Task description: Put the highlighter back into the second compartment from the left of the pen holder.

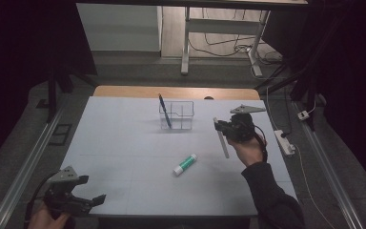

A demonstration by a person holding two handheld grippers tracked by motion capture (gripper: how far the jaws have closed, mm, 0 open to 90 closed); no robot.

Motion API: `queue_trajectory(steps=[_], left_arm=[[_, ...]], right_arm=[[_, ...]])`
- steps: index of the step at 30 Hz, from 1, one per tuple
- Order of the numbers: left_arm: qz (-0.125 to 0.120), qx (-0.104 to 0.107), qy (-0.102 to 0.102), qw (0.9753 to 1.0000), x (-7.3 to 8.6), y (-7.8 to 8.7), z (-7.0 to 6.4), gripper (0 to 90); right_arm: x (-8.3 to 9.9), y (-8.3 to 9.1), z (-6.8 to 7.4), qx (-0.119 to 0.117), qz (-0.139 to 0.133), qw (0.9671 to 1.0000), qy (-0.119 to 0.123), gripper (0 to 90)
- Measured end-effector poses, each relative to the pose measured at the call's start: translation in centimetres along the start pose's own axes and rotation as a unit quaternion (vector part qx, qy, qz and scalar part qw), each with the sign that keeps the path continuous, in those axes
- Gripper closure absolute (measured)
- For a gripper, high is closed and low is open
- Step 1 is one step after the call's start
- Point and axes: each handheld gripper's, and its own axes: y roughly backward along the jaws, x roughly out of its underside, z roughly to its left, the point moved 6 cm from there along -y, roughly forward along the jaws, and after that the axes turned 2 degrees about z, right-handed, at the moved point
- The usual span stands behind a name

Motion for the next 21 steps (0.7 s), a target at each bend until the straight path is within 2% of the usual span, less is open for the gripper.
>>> queue_trajectory(steps=[6, 14, 21], left_arm=[[0.000, 0.001, 0.000, 1.0000, 0.0, 0.0, 0.0, 1.1], [0.001, 0.002, -0.001, 1.0000, 0.0, 0.0, 0.0, 1.2], [0.001, 0.003, -0.001, 1.0000, 0.0, 0.0, 0.0, 1.2]], right_arm=[[-2.8, -1.2, 1.7, -0.010, -0.022, 0.9994, 0.023, 78.5], [-5.3, -2.3, 3.4, -0.030, -0.049, 0.9973, 0.045, 78.5], [-7.1, -4.0, 4.3, -0.045, -0.075, 0.9954, 0.040, 78.4]])
